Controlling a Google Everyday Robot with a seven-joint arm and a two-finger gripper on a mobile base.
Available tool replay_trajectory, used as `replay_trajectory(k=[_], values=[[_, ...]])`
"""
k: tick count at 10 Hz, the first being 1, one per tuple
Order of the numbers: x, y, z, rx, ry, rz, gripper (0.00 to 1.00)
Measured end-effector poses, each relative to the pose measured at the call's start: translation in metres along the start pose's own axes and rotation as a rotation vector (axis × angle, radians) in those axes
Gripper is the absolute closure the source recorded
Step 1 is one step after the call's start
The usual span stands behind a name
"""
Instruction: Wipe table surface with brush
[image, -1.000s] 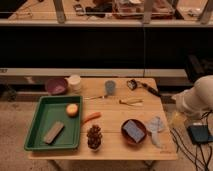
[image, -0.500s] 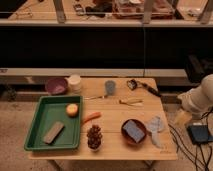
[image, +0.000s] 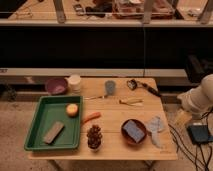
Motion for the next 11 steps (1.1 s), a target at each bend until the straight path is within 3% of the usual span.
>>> replay_trajectory(k=[3, 6, 7, 8, 11], values=[[0.001, 0.003, 0.001, -0.02, 0.008, -0.006, 0.2], [0.017, 0.04, 0.002, -0.098, 0.037, -0.026, 0.2], [0.029, 0.058, 0.005, -0.119, 0.045, -0.033, 0.2], [0.056, 0.083, 0.015, -0.143, 0.065, -0.048, 0.2], [0.104, 0.124, 0.037, -0.205, 0.104, -0.057, 0.2]])
